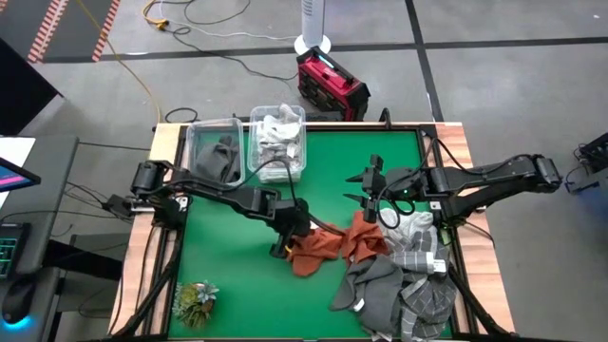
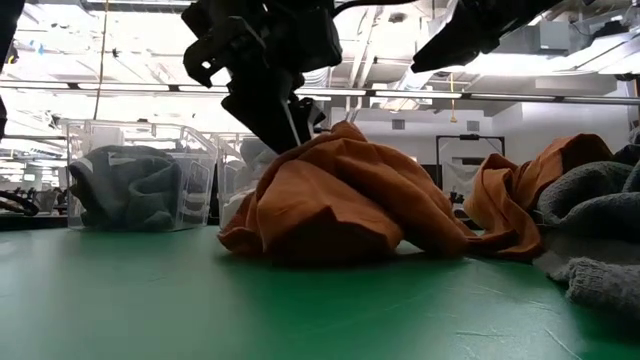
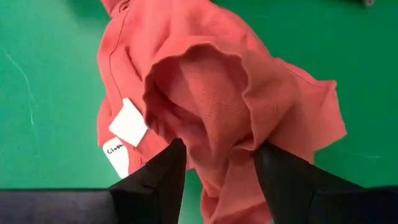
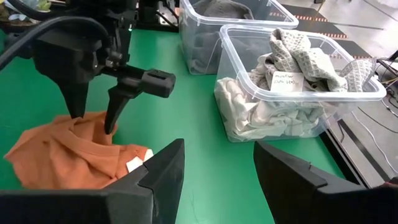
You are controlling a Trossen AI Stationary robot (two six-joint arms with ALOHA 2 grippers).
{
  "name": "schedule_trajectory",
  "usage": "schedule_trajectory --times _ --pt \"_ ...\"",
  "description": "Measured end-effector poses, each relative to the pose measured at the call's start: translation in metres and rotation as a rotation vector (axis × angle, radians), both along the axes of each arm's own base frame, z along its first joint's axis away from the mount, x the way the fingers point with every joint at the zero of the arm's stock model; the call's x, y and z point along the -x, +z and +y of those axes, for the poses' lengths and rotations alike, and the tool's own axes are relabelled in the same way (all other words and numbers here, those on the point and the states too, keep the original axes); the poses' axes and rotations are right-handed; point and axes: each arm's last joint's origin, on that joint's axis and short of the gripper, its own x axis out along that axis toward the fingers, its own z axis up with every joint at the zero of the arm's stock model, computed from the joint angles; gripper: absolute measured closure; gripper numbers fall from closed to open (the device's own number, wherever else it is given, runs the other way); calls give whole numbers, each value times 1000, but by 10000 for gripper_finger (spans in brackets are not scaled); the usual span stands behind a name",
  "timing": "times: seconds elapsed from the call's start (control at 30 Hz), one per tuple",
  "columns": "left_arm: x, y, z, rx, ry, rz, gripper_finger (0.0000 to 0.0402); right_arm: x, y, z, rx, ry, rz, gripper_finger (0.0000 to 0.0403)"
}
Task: Sort towels by color in basket
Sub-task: Put the orange towel into the left transparent bin
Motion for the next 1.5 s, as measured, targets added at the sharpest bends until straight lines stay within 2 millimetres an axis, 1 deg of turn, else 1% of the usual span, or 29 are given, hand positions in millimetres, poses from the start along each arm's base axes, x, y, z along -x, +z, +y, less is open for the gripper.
schedule_trajectory --times 0.07,0.1,0.17,0.23,0.27,0.33,0.4,0.5,0.6,0.67,0.77,0.87,0.93,1.0,1.07,1.2,1.3,1.4,1.5 --pt "-1 0 0 -8 -13 -10 244 0 0 0 0 0 0 181" --pt "-1 1 0 -12 -20 -14 261 0 0 0 0 0 0 181" --pt "-2 2 -2 -17 -33 -34 310 0 0 0 0 0 0 181" --pt "-3 3 -5 -20 -48 -53 369 0 0 0 0 0 0 181" --pt "-3 4 -6 -20 -50 -61 384 0 0 0 0 0 0 181" --pt "-2 8 -6 -19 -53 -81 392 0 0 0 0 0 0 181" --pt "2 21 -4 -17 -45 -119 398 0 0 0 0 0 1 181" --pt "16 57 5 -18 -16 -226 399 0 0 0 0 0 3 181" --pt "43 104 16 -59 59 -373 400 0 0 0 0 0 4 181" --pt "68 138 22 -116 130 -489 400 0 0 0 0 0 4 181" --pt "111 180 30 -249 263 -651 400 0 0 0 0 0 3 181" --pt "153 208 40 -396 443 -735 401 0 1 0 -1 0 -8 181" --pt "178 217 45 -467 557 -740 401 -1 1 0 -2 0 -13 181" --pt "198 219 51 -520 672 -711 401 -1 1 0 -2 0 -15 181" --pt "215 217 56 -550 775 -667 401 -1 1 0 -4 -1 -18 181" --pt "236 210 64 -640 976 -568 401 -1 2 0 -4 -1 -19 181" --pt "242 200 69 -671 1041 -479 401 -1 2 0 -4 -1 -27 181" --pt "239 188 73 -638 1046 -374 401 -1 2 0 -3 0 -29 181" --pt "232 178 78 -628 1053 -272 401 -1 3 0 -2 0 -30 181"
